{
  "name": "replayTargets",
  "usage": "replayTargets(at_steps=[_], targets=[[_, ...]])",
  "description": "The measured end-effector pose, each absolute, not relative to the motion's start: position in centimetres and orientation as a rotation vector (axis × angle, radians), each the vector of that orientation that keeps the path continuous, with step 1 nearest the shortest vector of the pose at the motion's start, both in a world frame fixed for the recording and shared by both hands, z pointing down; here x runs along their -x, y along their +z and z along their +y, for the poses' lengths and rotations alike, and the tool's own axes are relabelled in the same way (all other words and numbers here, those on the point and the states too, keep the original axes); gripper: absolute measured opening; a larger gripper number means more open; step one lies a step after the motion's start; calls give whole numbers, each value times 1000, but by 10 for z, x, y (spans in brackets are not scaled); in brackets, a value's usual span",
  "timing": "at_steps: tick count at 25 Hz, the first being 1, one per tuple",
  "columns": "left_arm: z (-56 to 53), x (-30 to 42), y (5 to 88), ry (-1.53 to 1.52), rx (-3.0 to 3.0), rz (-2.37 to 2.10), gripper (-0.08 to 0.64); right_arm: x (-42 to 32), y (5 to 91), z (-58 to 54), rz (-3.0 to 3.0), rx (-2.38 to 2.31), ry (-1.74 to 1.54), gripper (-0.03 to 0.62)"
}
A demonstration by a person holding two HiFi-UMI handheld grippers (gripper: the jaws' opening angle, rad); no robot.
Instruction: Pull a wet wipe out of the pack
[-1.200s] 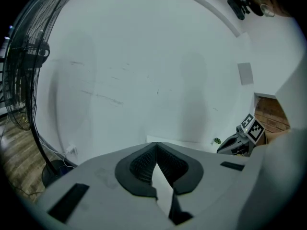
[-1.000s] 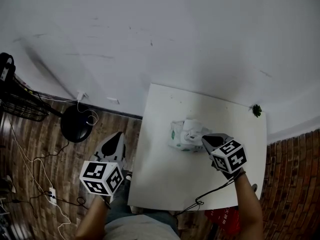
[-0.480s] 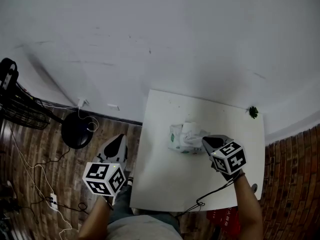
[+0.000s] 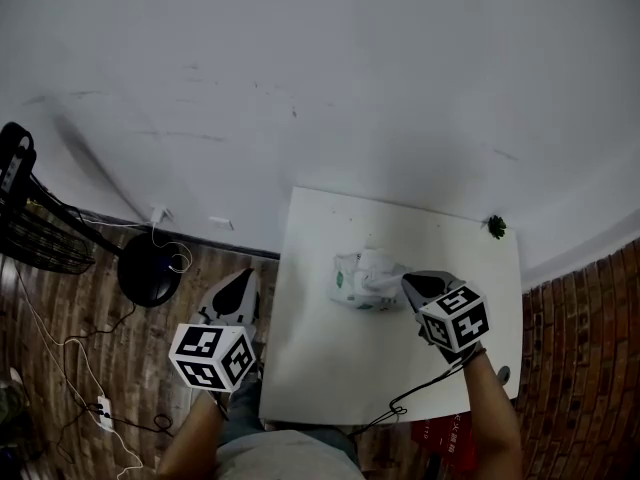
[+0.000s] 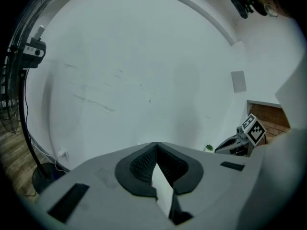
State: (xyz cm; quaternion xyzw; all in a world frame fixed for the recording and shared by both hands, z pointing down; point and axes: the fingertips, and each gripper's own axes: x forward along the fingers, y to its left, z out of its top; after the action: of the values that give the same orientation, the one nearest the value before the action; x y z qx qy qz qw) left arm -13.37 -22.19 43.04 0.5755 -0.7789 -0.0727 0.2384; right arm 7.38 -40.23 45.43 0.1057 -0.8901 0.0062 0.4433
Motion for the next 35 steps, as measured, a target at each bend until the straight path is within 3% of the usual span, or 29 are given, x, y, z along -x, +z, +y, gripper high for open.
replayTargets(at_steps=[23, 35], targets=[[-231, 125, 410, -227, -1703, -2075, 0, -97, 386, -396, -2359, -507, -15, 2], [-255, 116, 372, -193, -1919, -2020, 0, -131, 318, -373, -2579, -947, 63, 2]])
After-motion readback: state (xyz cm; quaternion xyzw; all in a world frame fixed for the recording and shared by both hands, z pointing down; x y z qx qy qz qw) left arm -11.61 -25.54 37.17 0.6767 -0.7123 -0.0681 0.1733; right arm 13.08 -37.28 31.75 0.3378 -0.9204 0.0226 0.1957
